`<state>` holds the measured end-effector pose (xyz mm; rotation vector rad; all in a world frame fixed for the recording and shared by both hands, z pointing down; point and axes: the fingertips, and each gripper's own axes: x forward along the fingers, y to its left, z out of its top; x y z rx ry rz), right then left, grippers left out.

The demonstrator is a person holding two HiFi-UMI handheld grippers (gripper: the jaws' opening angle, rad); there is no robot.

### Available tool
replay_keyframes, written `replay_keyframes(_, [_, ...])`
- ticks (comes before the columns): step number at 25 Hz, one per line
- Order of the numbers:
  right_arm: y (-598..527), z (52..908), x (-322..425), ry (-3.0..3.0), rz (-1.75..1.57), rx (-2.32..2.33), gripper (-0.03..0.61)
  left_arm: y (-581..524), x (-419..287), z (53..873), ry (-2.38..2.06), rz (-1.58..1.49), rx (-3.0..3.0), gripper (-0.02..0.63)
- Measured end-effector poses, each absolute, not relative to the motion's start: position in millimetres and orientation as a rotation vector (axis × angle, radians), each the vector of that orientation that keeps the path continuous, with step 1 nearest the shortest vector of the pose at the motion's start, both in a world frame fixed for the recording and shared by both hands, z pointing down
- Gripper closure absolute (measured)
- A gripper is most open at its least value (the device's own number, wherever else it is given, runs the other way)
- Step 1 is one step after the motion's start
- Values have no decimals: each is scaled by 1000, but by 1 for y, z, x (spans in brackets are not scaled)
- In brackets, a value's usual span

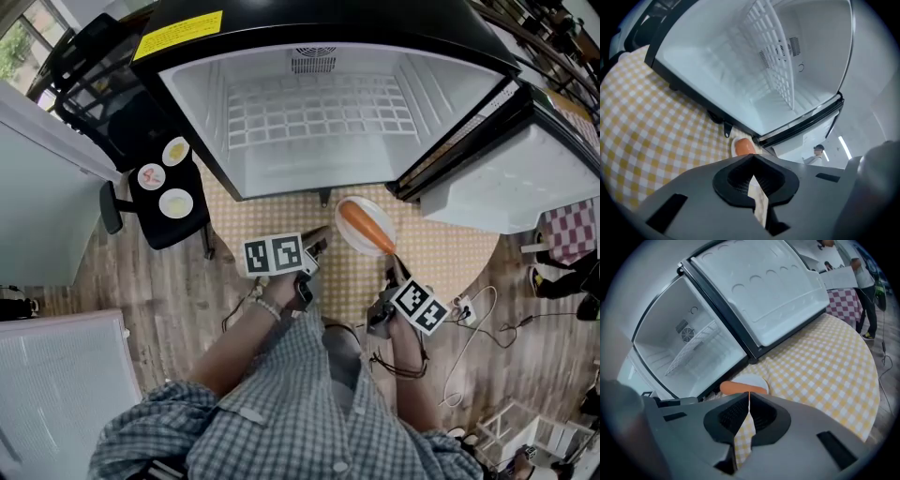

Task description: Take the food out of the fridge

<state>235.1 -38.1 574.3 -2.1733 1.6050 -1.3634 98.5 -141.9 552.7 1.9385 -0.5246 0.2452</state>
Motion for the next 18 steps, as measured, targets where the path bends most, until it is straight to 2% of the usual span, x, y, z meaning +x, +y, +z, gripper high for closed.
replay_keyframes(11, [-64, 489, 206, 1859, -1006, -2213, 568, -146, 67, 469, -584, 294, 2338, 609])
replay_keyframes(18, [-72, 419, 182, 2038, -655, -2256, 569, -136, 39, 427, -663, 342, 2536, 609])
